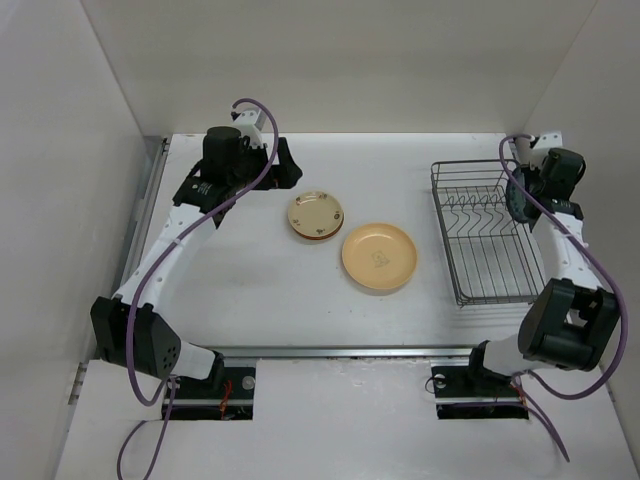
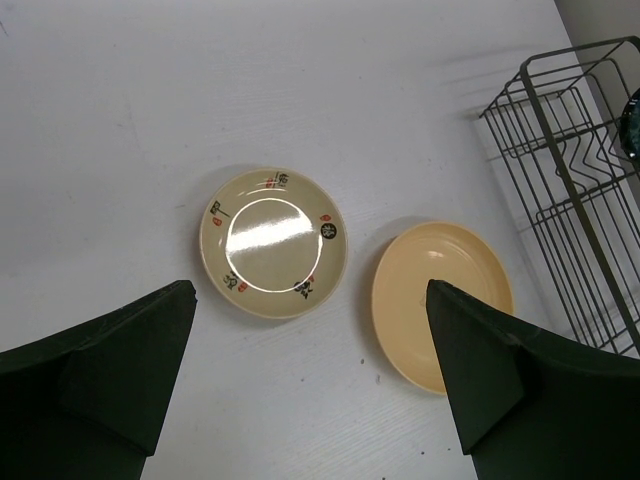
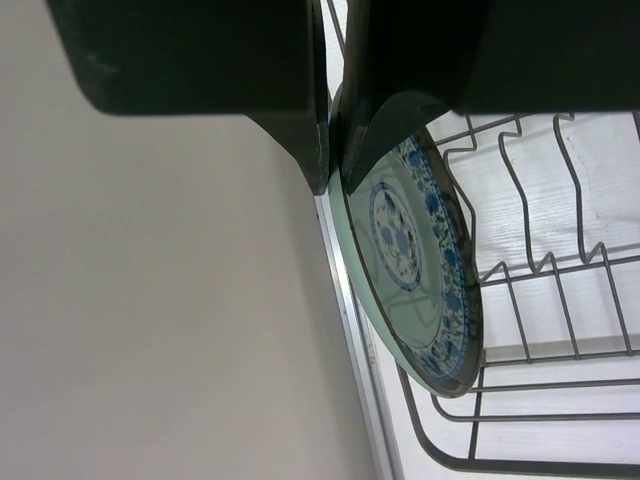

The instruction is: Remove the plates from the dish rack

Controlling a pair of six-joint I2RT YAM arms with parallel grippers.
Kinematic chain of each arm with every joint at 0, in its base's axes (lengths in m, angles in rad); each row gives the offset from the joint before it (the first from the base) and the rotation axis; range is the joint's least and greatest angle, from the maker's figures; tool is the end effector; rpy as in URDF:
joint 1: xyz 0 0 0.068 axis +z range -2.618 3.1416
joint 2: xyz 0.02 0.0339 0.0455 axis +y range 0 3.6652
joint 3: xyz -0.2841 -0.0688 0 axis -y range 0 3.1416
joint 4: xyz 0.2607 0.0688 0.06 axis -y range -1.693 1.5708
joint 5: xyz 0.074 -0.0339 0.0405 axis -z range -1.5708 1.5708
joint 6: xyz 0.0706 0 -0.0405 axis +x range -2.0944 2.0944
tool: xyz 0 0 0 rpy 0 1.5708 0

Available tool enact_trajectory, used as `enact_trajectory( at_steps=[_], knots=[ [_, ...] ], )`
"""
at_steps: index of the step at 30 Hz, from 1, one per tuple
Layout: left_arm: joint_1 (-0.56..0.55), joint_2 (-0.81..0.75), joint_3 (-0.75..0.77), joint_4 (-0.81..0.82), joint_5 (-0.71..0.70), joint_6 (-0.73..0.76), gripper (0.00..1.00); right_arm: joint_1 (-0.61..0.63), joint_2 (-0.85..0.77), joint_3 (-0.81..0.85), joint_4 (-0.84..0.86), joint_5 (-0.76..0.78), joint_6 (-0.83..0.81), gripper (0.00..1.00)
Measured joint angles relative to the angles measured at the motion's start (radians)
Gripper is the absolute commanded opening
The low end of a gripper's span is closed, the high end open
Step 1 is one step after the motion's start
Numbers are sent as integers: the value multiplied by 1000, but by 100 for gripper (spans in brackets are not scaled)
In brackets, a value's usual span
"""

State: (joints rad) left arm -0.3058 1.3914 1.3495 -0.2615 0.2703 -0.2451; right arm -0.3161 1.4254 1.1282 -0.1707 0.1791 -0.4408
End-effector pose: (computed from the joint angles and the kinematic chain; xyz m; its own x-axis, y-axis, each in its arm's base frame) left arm 0.3451 -0.1287 0.3996 -0.4058 -0.1171 -0.9064 0.4481 0.8389 -0.3090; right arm 0.3513 -0.1281 0.3109 -0.5827 -0.2511 -0.7729 0.2304 0.8610 -0.4535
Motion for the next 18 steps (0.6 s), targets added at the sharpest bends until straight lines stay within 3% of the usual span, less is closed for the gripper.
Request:
enact_trajectory(
  at_steps=[7, 13, 18],
  knots=[
    [0, 2, -3, 5, 23, 1, 100, -5, -77, -19, 0, -23, 17, 0],
    [0, 2, -53, 65, 136, 5, 100, -3, -232, -45, 24, -96, 61, 0],
    [0, 3, -92, 129, 277, 7, 100, -5, -350, -45, 25, -286, 123, 0]
  ],
)
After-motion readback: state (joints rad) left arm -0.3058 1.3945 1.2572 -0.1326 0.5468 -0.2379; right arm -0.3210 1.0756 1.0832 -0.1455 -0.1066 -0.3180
